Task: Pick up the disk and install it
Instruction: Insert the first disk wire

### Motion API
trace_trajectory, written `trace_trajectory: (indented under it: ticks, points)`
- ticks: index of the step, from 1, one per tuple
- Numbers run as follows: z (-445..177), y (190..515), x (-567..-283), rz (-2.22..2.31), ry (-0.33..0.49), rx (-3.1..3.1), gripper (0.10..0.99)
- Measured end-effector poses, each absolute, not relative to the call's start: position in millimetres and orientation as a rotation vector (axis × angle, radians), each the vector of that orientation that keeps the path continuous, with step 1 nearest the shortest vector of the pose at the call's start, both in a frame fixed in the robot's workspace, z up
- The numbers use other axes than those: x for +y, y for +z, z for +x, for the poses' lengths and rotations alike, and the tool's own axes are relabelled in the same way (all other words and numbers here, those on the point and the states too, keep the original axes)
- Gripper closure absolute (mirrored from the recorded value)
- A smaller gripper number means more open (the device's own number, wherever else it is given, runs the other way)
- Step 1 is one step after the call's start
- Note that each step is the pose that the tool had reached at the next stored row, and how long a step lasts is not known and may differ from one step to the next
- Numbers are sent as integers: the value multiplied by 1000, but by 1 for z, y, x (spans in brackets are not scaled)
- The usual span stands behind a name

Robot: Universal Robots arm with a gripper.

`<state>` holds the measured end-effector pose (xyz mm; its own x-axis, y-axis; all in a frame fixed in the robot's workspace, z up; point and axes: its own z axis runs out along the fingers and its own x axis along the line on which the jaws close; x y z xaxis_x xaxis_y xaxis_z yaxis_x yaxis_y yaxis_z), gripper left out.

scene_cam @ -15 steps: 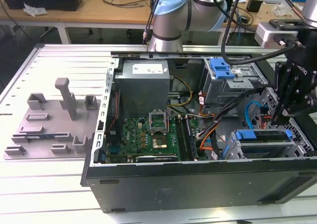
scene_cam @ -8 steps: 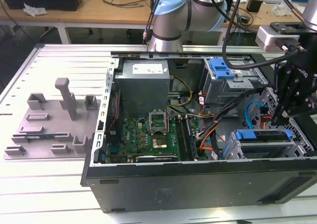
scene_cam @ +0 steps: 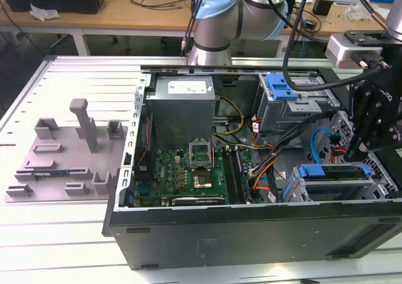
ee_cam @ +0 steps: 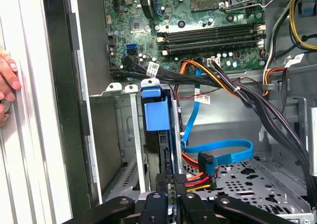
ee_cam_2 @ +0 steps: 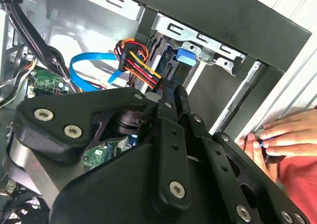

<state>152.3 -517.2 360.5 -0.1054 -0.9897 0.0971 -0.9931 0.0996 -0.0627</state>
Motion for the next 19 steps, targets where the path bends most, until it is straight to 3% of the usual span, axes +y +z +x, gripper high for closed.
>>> trace_trajectory:
  ticks: [19]
  points:
    - [157, 355, -520, 2088, 129, -2315, 922]
